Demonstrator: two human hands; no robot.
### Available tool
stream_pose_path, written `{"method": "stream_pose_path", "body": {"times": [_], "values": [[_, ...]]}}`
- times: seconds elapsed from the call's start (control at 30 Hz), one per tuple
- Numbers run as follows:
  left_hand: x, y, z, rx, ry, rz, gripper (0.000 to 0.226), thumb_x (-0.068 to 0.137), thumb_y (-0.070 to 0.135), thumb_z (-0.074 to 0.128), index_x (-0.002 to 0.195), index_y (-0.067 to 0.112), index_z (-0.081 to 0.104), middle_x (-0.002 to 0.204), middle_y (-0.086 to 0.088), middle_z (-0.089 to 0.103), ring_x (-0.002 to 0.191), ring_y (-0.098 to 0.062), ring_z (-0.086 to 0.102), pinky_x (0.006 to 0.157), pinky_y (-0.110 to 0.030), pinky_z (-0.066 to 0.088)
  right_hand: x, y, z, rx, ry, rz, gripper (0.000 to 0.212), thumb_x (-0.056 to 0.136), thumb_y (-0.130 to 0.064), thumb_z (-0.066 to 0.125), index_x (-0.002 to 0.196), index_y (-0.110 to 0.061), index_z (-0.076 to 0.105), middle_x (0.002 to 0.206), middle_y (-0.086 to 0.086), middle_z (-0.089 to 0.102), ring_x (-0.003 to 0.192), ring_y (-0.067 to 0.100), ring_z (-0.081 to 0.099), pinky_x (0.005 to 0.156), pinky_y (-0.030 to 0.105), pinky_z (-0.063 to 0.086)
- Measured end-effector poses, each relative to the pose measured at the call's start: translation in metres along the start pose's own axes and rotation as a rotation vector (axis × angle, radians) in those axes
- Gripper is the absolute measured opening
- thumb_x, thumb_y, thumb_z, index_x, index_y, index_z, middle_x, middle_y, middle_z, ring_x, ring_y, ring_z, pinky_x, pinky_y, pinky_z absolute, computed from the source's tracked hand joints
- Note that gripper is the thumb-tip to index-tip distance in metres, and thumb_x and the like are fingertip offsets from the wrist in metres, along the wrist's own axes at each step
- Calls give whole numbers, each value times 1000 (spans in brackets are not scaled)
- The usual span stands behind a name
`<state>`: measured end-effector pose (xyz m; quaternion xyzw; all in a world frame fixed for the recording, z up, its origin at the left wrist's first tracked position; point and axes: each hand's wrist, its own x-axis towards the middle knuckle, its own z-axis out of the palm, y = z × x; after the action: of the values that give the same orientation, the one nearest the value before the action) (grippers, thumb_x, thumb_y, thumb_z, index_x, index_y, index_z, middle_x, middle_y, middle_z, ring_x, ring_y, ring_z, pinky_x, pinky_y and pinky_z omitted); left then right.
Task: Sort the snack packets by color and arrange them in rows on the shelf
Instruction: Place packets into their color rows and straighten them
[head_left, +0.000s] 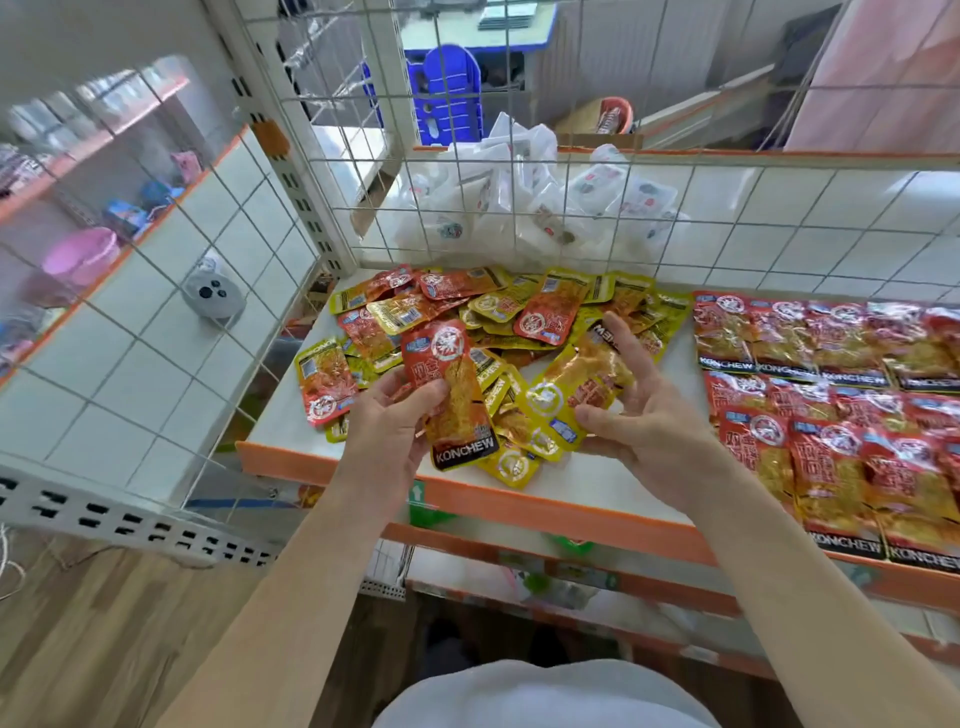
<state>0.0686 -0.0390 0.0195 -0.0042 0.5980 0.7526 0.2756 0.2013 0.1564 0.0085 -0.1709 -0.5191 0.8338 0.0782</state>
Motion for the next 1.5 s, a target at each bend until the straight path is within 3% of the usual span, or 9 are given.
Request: {"method": "stream_pose_path", "body": {"times": [0.17,0.47,0.7,0.8,0.97,1.07,1.2,1.27,1.5], "values": [[-6,-6,1,40,-4,-18,19,92,0,62,105,13,66,91,-3,75,87,-18,70,85,-41,56,-4,-2,4,-52,22,14,117,53,13,85,142,-45,36,118,2,66,75,19,70,79,44,61],[-23,-8,-17,112,-54,-74,22,88,3,69,108,12,66,103,-9,72,90,-23,69,83,-40,56,-20,7,20,-142,166,-30,57,57,-16,92,101,-29,59,75,-4,67,58,20,58,46,23,43],[-55,-10,-51,222,-65,-48,23,90,7,69,111,16,67,103,-11,76,87,-27,72,79,-40,59,-60,26,45,-27,290,-56,90,57,-2,83,132,-42,52,125,3,64,79,30,73,61,37,63],[-71,-18,-64,260,-92,-50,18,89,8,70,103,19,69,96,-9,76,80,-26,72,68,-35,59,-86,33,59,31,305,-20,59,62,-6,76,119,-11,62,94,8,75,76,29,74,67,45,63],[-97,-39,-69,248,-176,-109,16,90,8,70,104,16,68,94,-6,74,81,-26,70,81,-49,59,-134,52,70,-14,507,-93,5,66,-17,78,70,-17,76,74,-2,73,67,13,68,67,27,59],[-110,-53,-62,250,-254,-128,20,90,8,69,109,15,67,96,-5,74,82,-23,71,80,-47,59,-167,59,69,-124,594,-126,6,79,-8,77,78,-13,73,59,-12,67,52,-1,57,55,11,44],[-128,-68,-48,253,-342,-144,16,92,8,68,104,18,67,96,-6,74,78,-22,71,74,-43,59,-211,63,56,-156,760,-92,17,77,-23,84,83,-11,75,88,11,76,77,25,74,67,37,60],[-136,-70,-40,234,-380,-162,17,92,6,67,105,17,67,93,-3,75,78,-20,71,74,-40,59,-228,60,52,-32,803,-92,11,83,-10,77,91,-9,70,83,9,75,65,16,73,52,26,56],[-153,-73,-9,291,-462,-199,20,92,9,69,110,16,66,96,-4,77,92,-28,74,89,-57,57,-261,63,38,178,658,-94,52,70,-5,72,121,-13,62,101,5,76,84,18,74,64,27,59]]}}
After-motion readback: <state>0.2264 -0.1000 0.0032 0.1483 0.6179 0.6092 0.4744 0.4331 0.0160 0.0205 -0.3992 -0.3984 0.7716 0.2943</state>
